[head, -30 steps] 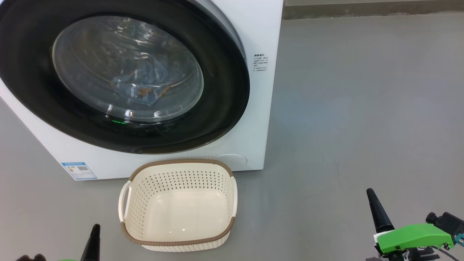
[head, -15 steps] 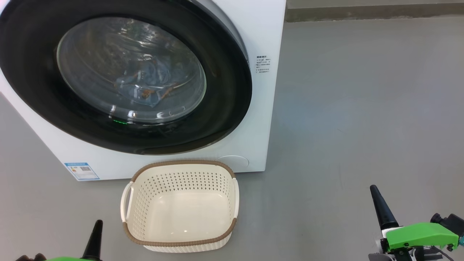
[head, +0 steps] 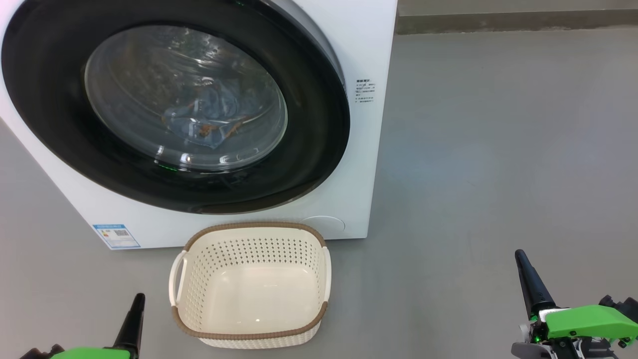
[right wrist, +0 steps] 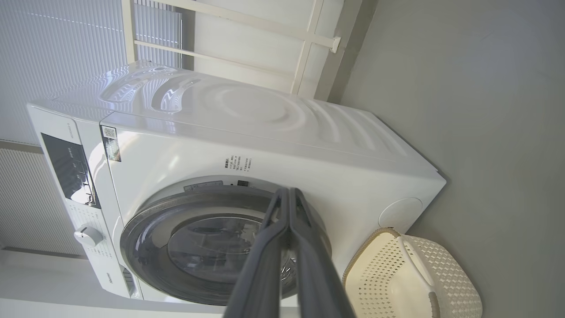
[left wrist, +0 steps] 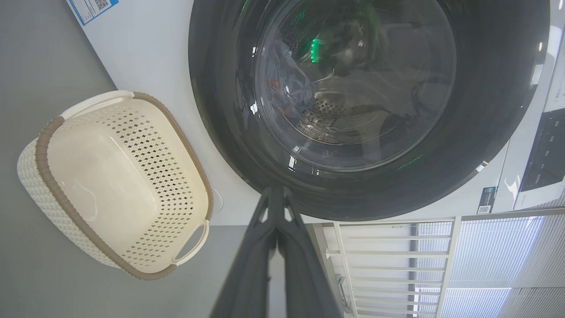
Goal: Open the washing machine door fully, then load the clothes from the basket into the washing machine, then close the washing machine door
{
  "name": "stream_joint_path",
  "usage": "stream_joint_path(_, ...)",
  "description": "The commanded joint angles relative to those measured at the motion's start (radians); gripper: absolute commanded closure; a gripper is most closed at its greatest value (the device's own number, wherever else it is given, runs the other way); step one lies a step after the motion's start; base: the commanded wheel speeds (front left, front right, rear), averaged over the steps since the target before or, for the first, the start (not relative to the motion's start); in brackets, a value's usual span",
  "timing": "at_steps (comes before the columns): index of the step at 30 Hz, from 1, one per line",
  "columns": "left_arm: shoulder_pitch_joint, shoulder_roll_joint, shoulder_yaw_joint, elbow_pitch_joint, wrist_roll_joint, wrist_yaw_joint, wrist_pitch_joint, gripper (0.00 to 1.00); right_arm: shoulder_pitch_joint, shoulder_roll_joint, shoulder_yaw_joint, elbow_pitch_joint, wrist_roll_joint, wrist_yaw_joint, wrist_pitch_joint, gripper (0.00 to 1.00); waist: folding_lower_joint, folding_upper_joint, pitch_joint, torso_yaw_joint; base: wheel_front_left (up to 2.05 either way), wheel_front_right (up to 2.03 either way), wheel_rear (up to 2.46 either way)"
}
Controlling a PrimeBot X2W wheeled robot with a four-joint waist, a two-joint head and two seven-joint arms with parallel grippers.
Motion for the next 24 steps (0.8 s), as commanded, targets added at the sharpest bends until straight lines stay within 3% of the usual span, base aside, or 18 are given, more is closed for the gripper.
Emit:
stream_joint_path(1, -0.048, 0.012, 0.034, -0.030, -0.030, -0.002, 0.010, 1.00, -0.013, 0.001, 0.014, -0.035, 0.035, -0.001, 0.011, 1.00, 0.0000, 0.0000, -0.001, 0.001, 0.00, 0.00, 0.00)
stream_joint_path(17, -0.066, -0.002, 0.050, -0.042, -0.186, -0.003, 0.057, 1.00, -0.012, 0.011, -0.009, -0.062, 0.192, -0.001, 0.058, 1.00, 0.0000, 0.0000, -0.010, 0.010, 0.00, 0.00, 0.00)
stream_joint_path(24, -0.068, -0.003, 0.051, -0.043, -0.198, -0.003, 0.060, 1.00, -0.011, 0.012, -0.010, -0.064, 0.205, -0.001, 0.062, 1.00, 0.0000, 0.0000, -0.011, 0.011, 0.00, 0.00, 0.00)
